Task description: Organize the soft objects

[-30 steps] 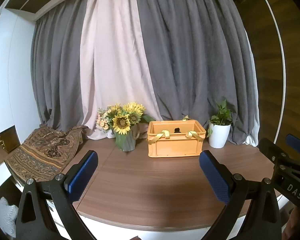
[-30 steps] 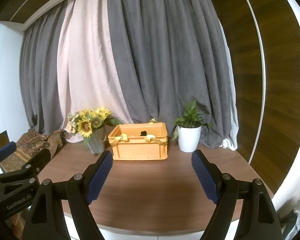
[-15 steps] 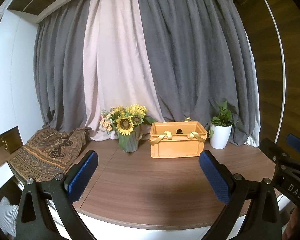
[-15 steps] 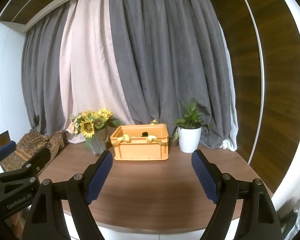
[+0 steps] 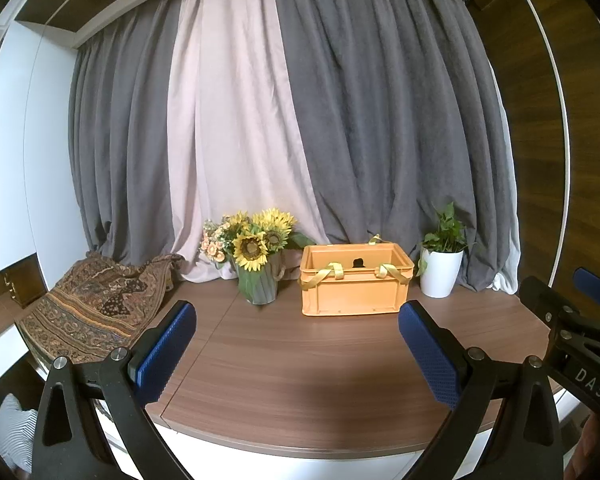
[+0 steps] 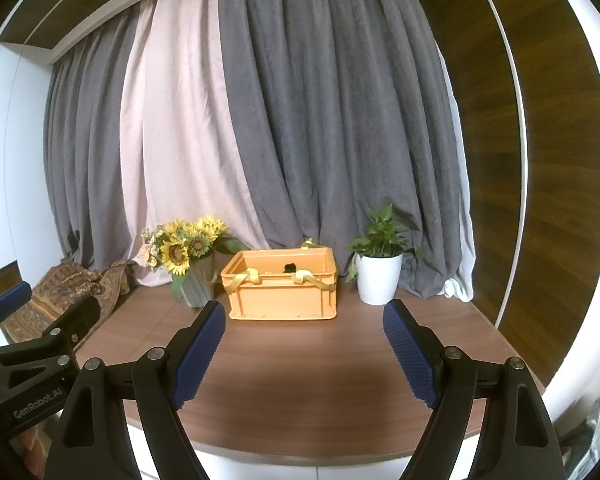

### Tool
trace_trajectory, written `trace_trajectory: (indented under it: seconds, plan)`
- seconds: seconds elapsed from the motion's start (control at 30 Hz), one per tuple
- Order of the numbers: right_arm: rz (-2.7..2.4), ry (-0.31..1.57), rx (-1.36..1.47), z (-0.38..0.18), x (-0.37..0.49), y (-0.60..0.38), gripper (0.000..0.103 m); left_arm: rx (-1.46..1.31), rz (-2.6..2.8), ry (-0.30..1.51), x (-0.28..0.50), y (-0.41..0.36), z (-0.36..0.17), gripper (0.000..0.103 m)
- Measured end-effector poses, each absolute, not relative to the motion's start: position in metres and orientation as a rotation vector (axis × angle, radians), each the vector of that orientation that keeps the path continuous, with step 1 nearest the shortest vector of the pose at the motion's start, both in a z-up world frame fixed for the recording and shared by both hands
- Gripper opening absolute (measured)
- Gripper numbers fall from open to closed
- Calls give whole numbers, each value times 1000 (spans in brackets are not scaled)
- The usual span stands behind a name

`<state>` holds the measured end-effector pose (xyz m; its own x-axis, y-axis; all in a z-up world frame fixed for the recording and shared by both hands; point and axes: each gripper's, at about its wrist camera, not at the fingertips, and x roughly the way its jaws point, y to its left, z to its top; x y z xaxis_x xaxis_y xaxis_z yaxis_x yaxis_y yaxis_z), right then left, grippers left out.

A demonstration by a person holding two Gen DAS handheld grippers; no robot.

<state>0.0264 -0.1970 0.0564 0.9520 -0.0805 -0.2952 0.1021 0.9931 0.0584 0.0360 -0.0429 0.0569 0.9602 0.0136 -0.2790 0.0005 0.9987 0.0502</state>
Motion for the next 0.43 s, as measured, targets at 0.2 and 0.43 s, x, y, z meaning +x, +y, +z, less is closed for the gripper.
trace_trajectory:
  seconds: [0.2, 0.43]
  plan:
    - [-88, 298, 73, 57, 27, -197, 82, 48, 8, 282, 35, -44, 57, 103]
    - [-88, 299, 75, 57, 27, -197, 82, 51, 9, 279, 35, -46, 58, 103]
